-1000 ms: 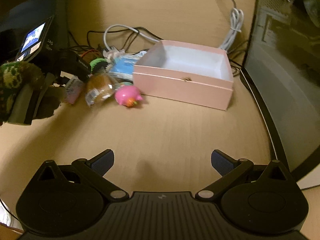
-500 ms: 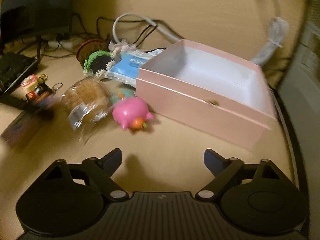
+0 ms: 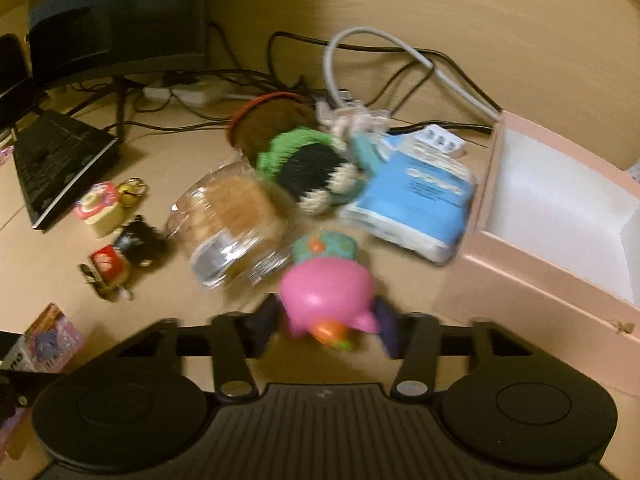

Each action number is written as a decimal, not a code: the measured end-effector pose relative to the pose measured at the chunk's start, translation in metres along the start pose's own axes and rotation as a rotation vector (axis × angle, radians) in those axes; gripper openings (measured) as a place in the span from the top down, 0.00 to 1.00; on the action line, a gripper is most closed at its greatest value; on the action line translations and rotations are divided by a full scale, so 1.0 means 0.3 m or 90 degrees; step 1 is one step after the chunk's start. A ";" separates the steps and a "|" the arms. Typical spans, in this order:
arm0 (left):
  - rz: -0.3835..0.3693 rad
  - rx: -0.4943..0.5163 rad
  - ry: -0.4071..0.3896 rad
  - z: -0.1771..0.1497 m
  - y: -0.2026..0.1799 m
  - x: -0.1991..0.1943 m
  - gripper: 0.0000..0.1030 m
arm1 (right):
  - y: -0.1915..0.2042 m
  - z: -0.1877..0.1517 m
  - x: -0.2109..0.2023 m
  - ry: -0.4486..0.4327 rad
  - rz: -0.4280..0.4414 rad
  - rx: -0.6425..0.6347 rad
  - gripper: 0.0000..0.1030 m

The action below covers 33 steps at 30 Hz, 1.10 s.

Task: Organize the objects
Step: 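Grasp the pink pig toy with the right tool while the left tool holds the card, then drop the card and pig into the pink box, opening both tools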

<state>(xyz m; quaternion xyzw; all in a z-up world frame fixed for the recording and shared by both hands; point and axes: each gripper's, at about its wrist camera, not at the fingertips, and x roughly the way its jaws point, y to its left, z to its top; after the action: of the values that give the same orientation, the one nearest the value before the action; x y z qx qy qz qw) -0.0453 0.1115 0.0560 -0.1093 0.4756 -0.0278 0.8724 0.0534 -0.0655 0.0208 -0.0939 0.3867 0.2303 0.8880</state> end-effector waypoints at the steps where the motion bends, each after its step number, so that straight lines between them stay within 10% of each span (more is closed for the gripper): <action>1: -0.007 0.003 -0.001 0.002 0.003 -0.005 0.55 | 0.009 -0.001 -0.007 0.006 0.002 0.007 0.57; 19: -0.196 0.096 -0.031 0.075 -0.127 -0.056 0.55 | -0.104 -0.204 -0.461 0.002 -0.146 0.075 0.59; 33: -0.232 0.131 -0.219 0.569 -0.705 0.141 0.55 | -0.292 -0.249 -0.711 -0.133 -0.185 0.147 0.58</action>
<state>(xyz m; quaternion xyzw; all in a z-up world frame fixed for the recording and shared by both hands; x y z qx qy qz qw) 0.1323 -0.0729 0.1564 -0.1072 0.2875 -0.2136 0.9275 -0.0793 -0.2399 0.1245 -0.0220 0.2985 0.0627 0.9521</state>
